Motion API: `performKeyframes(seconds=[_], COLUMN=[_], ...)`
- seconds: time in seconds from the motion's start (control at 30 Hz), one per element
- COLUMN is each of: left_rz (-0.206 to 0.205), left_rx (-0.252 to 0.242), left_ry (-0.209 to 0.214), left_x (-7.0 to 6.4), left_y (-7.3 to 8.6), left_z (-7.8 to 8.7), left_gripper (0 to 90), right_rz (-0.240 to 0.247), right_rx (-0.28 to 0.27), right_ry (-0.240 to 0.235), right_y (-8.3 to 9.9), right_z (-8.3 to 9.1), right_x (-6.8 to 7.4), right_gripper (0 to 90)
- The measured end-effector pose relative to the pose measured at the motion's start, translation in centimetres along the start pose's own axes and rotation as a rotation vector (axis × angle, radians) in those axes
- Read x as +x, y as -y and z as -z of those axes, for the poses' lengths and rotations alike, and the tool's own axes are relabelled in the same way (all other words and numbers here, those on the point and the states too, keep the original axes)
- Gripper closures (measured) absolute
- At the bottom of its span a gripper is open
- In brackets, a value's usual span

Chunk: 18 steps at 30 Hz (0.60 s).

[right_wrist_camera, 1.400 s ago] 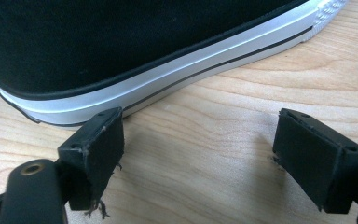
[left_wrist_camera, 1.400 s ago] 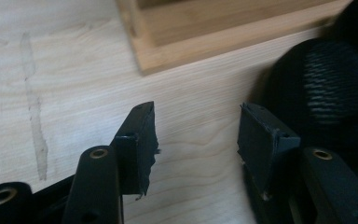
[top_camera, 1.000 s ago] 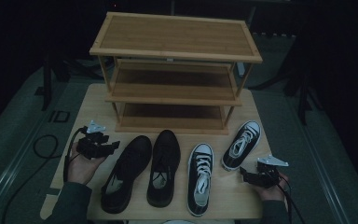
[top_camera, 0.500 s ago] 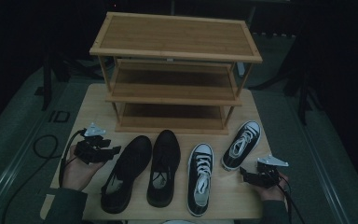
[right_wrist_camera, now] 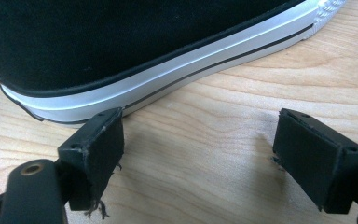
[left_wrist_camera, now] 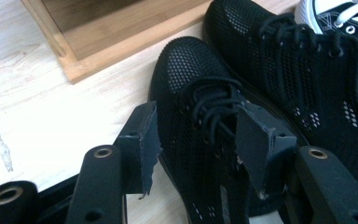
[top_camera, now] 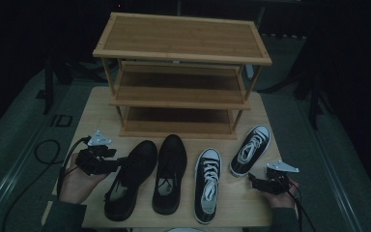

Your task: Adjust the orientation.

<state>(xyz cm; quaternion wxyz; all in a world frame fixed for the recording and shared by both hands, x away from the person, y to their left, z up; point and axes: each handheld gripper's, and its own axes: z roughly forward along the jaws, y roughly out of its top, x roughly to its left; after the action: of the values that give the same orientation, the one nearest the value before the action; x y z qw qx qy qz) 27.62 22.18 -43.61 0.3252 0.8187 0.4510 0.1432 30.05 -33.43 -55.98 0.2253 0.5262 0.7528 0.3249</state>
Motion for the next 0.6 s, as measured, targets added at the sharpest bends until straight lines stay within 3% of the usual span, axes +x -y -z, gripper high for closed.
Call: performKeyframes(seconds=[0.37,0.6], left_rz=[0.021,0.024], left_rx=[0.028,0.079], left_ry=[0.016,0.028], left_x=[-0.8,-1.0], left_y=[1.1,2.0], left_z=[0.9,0.3], left_gripper=[53.0,57.0], right_rz=[0.001,0.001], right_rx=[0.0,0.0], right_ry=[0.0,0.0], right_y=[0.0,0.0], right_z=[0.0,0.0], right_x=[0.0,0.0], right_gripper=[16.2,16.2])
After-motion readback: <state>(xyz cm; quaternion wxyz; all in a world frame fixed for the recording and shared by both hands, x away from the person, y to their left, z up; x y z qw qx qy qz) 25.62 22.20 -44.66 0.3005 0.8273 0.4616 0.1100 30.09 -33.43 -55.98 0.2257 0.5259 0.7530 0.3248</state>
